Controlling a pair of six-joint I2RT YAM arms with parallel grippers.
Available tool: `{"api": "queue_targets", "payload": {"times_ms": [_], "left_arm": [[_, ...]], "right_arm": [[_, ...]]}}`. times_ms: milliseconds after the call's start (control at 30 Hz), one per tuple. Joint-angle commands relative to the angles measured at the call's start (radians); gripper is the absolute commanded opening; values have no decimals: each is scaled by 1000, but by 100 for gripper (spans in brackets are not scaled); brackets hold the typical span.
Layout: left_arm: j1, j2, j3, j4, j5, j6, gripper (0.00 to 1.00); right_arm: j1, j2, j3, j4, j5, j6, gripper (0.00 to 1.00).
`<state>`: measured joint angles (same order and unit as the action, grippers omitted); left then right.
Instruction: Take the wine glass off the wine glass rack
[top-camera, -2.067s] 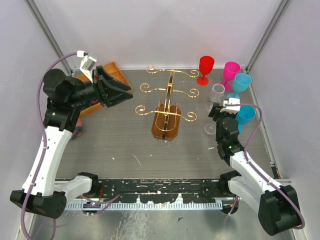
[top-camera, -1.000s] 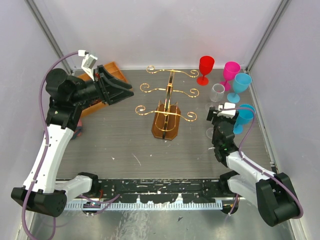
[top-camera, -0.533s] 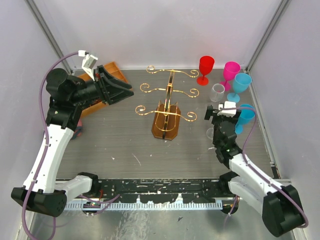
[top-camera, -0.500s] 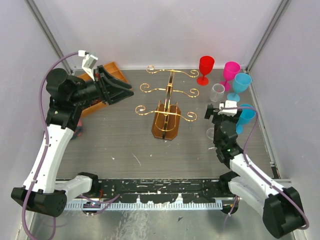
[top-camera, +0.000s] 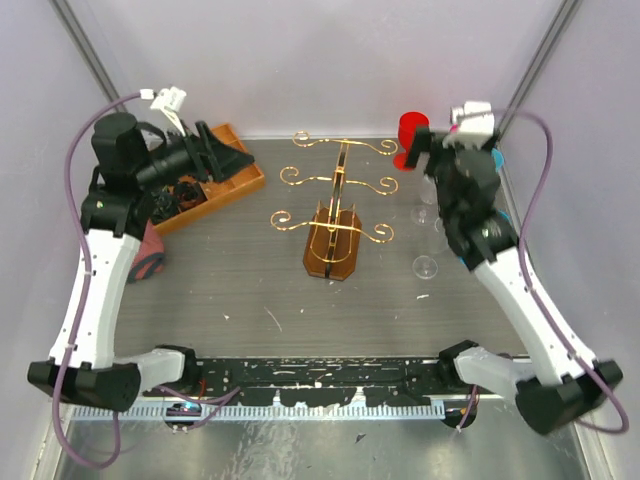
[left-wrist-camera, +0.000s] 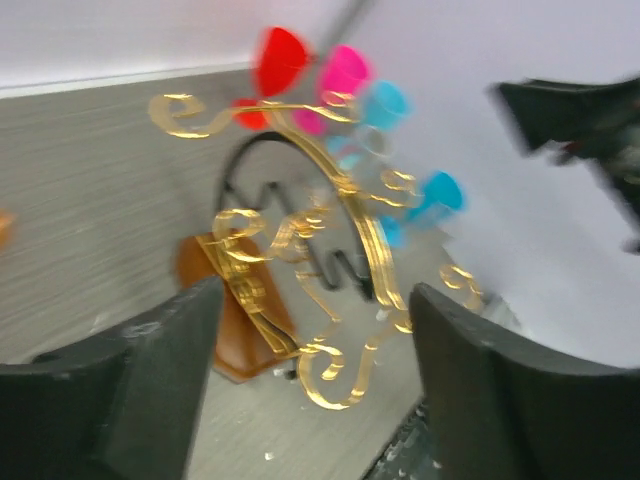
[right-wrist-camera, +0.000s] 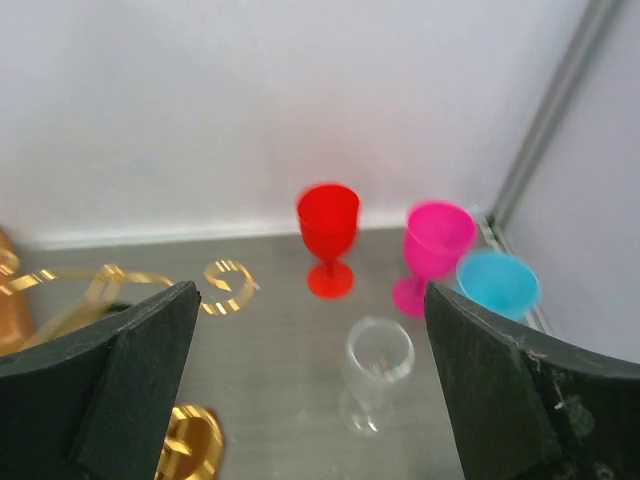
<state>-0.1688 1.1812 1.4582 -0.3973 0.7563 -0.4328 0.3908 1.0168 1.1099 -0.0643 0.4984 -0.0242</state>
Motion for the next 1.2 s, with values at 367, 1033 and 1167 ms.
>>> {"api": "queue_targets", "payload": {"times_ms": [367, 1033, 1167], "left_arm": [[92, 197, 311, -636, -632, 77, 98], [92, 172, 257, -578, -536, 66, 98], [92, 162, 262, -573, -526, 61, 98]], "right_arm": [[-126, 395, 604, -408, -393, 155, 100], [-178, 412, 584, -412, -423, 181, 100], [-177, 411, 588, -413, -422, 182, 100]]}}
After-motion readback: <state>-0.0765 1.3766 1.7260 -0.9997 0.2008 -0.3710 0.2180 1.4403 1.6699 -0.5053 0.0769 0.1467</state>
